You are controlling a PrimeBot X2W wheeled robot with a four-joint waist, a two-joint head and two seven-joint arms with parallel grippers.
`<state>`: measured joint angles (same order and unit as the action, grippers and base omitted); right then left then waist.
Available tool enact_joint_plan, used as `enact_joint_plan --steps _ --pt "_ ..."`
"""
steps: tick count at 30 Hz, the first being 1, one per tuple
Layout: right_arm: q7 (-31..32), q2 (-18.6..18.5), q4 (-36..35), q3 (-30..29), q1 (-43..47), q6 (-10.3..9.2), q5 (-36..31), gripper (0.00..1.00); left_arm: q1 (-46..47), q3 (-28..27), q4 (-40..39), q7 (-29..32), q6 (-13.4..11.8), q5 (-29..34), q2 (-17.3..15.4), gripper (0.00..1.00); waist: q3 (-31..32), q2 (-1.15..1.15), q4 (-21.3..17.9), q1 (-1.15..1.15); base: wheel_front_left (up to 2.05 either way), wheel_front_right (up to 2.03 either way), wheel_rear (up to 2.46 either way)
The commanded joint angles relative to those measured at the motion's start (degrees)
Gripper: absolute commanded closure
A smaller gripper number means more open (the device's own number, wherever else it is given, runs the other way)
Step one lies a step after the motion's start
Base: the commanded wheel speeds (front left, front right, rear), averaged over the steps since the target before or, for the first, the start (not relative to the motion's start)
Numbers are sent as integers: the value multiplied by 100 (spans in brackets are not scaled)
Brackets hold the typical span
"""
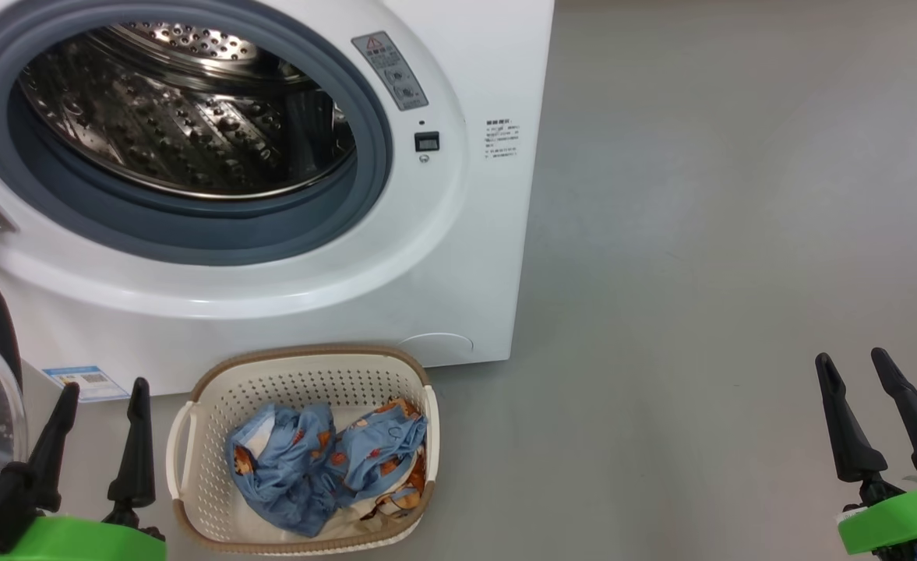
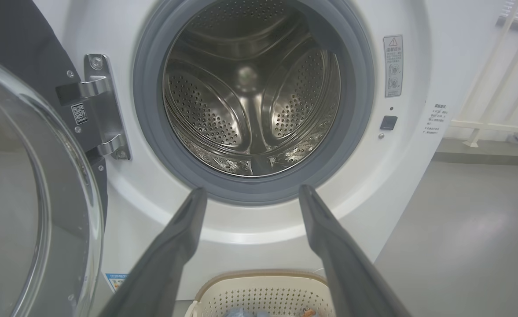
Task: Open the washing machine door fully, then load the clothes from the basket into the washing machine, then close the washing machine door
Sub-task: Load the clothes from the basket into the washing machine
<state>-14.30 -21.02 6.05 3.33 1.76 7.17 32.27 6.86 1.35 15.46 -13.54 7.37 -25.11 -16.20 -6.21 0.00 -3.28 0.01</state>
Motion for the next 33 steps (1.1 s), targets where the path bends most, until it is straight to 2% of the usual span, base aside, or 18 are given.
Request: enact_joint_plan --steps 1,21,33 --pt "-70 -151 -146 72 -49 32 -17 0 151 -166 -180 -23 -6 35 -166 0 -10 0 6 -1 77 -77 0" --pt "-70 -110 -156 135 -174 32 -39 0 166 70 -44 190 -49 -109 -44 0 -205 0 13 -1 10 -10 0" --pt "-70 -8 -202 158 -411 32 -90 0 571 372 766 273 -97 -139 205 0 -665 0 -45 -1 0 0 0"
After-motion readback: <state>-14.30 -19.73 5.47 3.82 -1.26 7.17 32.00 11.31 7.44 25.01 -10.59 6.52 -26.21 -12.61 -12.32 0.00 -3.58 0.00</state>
